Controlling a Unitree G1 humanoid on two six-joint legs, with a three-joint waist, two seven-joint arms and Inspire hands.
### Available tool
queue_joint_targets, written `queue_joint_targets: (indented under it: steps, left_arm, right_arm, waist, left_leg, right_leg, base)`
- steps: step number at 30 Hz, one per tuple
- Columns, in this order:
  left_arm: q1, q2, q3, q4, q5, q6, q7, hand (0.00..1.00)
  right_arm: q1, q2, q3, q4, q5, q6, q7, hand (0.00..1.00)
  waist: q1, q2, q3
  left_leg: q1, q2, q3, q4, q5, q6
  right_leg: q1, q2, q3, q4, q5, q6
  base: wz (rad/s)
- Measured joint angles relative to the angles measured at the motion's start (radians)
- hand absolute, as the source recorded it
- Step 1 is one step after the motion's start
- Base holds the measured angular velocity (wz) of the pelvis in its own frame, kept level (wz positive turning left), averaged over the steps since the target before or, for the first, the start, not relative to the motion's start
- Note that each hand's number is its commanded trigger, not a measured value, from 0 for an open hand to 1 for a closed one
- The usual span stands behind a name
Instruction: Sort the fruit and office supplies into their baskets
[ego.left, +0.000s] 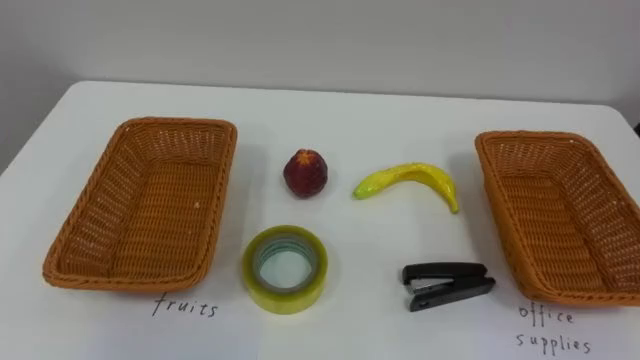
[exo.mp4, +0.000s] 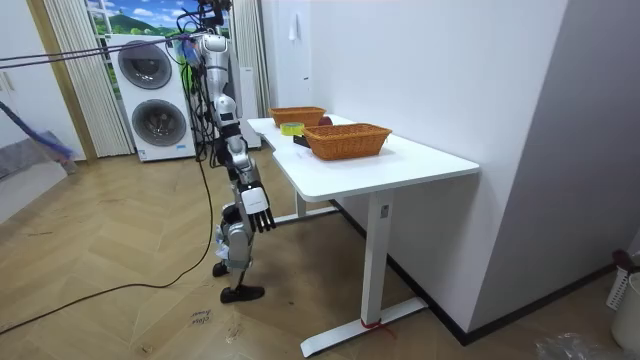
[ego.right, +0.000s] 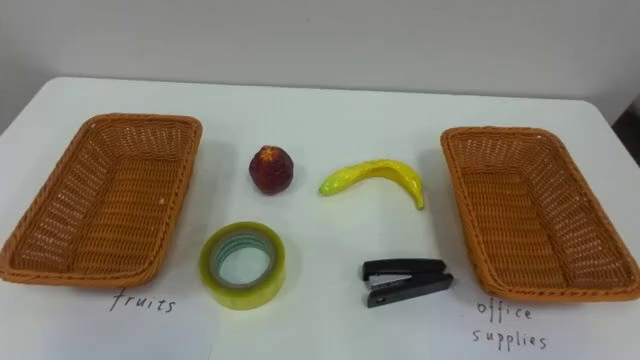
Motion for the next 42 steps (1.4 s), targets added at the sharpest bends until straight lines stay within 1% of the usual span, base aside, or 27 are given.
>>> queue_joint_targets:
  steps: [2,6,14,16,19,23,25,26,28,29,30,31,32,33,34,36,39,40,42]
  left_arm:
    - [0.005,0.000,0.003,0.000,0.000,0.000,0.002,0.00]
    - [0.004,-0.003,0.010,0.000,0.003,0.000,0.018,0.00]
    - [-0.001,-0.003,0.010,0.000,0.007,0.001,0.025,0.00]
    - [-0.002,-0.003,0.009,0.000,0.007,0.009,0.039,0.00]
    - [-0.001,-0.004,0.009,-0.001,0.007,0.018,0.045,0.00]
    - [-0.001,-0.005,0.009,-0.005,0.007,0.024,0.044,0.00]
    - [0.007,-0.005,0.011,-0.006,0.007,0.031,0.044,0.00]
    - [0.015,-0.006,0.019,-0.006,0.007,0.041,0.044,0.00]
    - [0.025,-0.014,0.049,-0.025,0.008,0.045,0.044,0.00]
    - [0.028,-0.015,0.058,-0.028,0.008,0.045,0.044,0.00]
    - [0.034,-0.016,0.072,-0.033,0.009,0.049,0.044,0.00]
    - [0.043,-0.015,0.091,-0.034,0.009,0.057,0.043,0.00]
    - [0.047,-0.014,0.099,-0.034,0.009,0.060,0.043,0.00]
    - [0.046,-0.010,0.109,-0.034,0.005,0.062,0.044,0.00]
    - [0.047,-0.007,0.109,-0.033,0.002,0.062,0.044,0.00]
    - [0.044,-0.001,0.125,-0.023,0.001,0.063,0.043,0.00]
    - [0.040,0.003,0.131,-0.023,0.001,0.063,0.043,0.00]
    - [0.036,0.004,0.132,-0.023,0.001,0.063,0.043,0.00]
    - [0.037,0.011,0.135,-0.021,0.002,0.063,0.044,0.00]
  right_arm:
    - [0.000,0.000,0.000,0.001,0.000,0.000,0.000,0.00]
    - [0.000,0.000,0.001,0.001,0.002,0.002,0.002,0.00]
    - [0.005,0.004,0.004,0.003,0.040,0.010,0.004,0.00]
    - [0.005,0.005,0.005,0.005,0.073,0.028,0.003,0.00]
    - [0.014,0.007,-0.001,0.008,0.100,0.030,0.002,0.00]
    - [0.040,0.011,-0.028,0.006,0.183,0.030,0.000,0.00]
    - [0.055,0.012,-0.053,0.008,0.232,0.035,-0.001,0.00]
    - [0.065,0.011,-0.083,0.011,0.271,0.043,-0.003,0.00]
    - [0.093,0.011,-0.137,0.018,0.350,0.050,-0.016,0.00]
    - [0.101,0.011,-0.154,0.024,0.369,0.051,-0.019,0.00]
    - [0.111,0.011,-0.194,0.037,0.383,0.055,-0.024,0.00]
    - [0.127,0.011,-0.237,0.038,0.395,0.068,-0.036,0.00]
    - [0.135,0.011,-0.255,0.039,0.410,0.073,-0.041,0.00]
    - [0.146,0.011,-0.294,0.043,0.440,0.083,-0.052,0.00]
    - [0.153,0.011,-0.313,0.042,0.460,0.089,-0.057,0.00]
    - [0.168,0.010,-0.380,0.035,0.524,0.106,-0.083,0.00]
    - [0.180,0.009,-0.446,0.015,0.610,0.107,-0.131,0.00]
    - [0.179,0.008,-0.458,0.008,0.621,0.108,-0.142,0.00]
    - [0.173,0.005,-0.515,-0.036,0.636,0.108,-0.194,0.00]
  waist:
    - [0.000,-0.006,0.0034]
    - [0.002,-0.009,0.0035]
    - [0.003,-0.015,-0.0004]
    - [0.002,-0.012,-0.0042]
    - [-0.002,-0.012,-0.0049]
    - [-0.011,-0.008,-0.0045]
    - [-0.023,-0.008,-0.0038]
    - [-0.029,-0.008,-0.0044]
    - [-0.040,-0.006,-0.0053]
    - [-0.043,-0.006,-0.0057]
    - [-0.056,-0.006,-0.0056]
    - [-0.066,-0.009,-0.0059]
    - [-0.073,-0.011,-0.0060]
    - [-0.089,-0.017,-0.0054]
    - [-0.093,-0.020,-0.0054]
    - [-0.113,-0.035,-0.0048]
    - [-0.115,-0.049,-0.0039]
    - [-0.115,-0.050,-0.0040]
    - [-0.117,-0.051,-0.0040]
  left_leg:
    - [0.000,0.000,0.000,0.002,0.000,0.000]
    - [0.000,0.001,-0.003,-0.004,0.000,0.000]
    - [-0.002,-0.001,-0.006,0.003,0.000,0.000]
    - [-0.002,-0.001,-0.007,0.003,0.000,0.000]
    - [-0.002,-0.001,-0.008,0.004,0.000,0.000]
    - [0.000,0.002,-0.014,-0.005,0.000,0.000]
    - [0.001,0.001,-0.015,-0.005,0.000,0.000]
    - [0.004,0.000,-0.014,-0.005,0.000,0.000]
    - [0.004,0.000,-0.011,-0.005,0.000,0.000]
    - [0.005,0.000,-0.011,-0.005,0.000,0.000]
    - [0.004,0.000,-0.012,-0.005,0.000,0.000]
    - [0.005,0.001,-0.012,-0.005,0.000,0.000]
    - [0.005,0.001,-0.012,-0.005,0.000,0.000]
    - [0.005,0.001,-0.013,-0.005,0.000,0.000]
    - [0.005,0.001,-0.012,-0.005,0.000,0.000]
    - [0.006,0.003,-0.009,-0.005,0.000,0.000]
    - [0.006,0.005,0.004,-0.005,-0.001,0.001]
    - [0.006,0.005,0.008,-0.005,-0.001,0.001]
    - [0.004,0.005,0.015,-0.006,-0.001,0.001]
  right_leg:
    - [0.001,0.000,0.000,0.000,0.000,0.000]
    - [0.001,0.001,0.001,0.000,0.000,0.000]
    - [0.000,0.000,-0.001,0.000,0.000,0.000]
    - [0.001,-0.001,-0.001,0.000,0.000,0.000]
    - [0.001,-0.001,-0.002,0.000,0.000,0.000]
    - [0.005,0.000,0.001,0.000,0.000,0.000]
    - [0.008,0.000,0.000,0.000,0.000,0.000]
    - [0.010,0.001,0.000,0.000,0.000,0.000]
    - [0.010,0.001,0.000,0.000,0.000,0.000]
    - [0.010,0.001,0.000,0.000,0.000,0.000]
    - [0.010,0.001,0.000,0.001,0.000,0.000]
    - [0.010,0.001,0.002,0.001,0.000,0.000]
    - [0.010,0.002,0.002,0.001,0.000,0.000]
    - [0.010,0.002,0.002,0.001,0.000,0.000]
    - [0.009,0.002,0.002,0.001,0.000,0.000]
    - [0.008,0.001,0.004,0.003,0.000,0.000]
    - [0.002,0.000,0.011,0.004,0.000,0.000]
    - [0.000,0.000,0.017,0.006,0.000,-0.001]
    - [-0.016,0.001,0.035,0.021,0.000,-0.001]
  base:
    - [0.00]
    - [0.00]
    - [0.00]
    - [0.00]
    - [0.01]
    - [0.02]
    - [0.00]
    - [0.00]
    - [0.00]
    - [0.00]
    - [0.00]
    - [0.00]
    - [0.00]
    - [0.00]
    - [0.00]
    - [-0.07]
    - [-0.12]
    - [-0.20]
    - [-0.22]
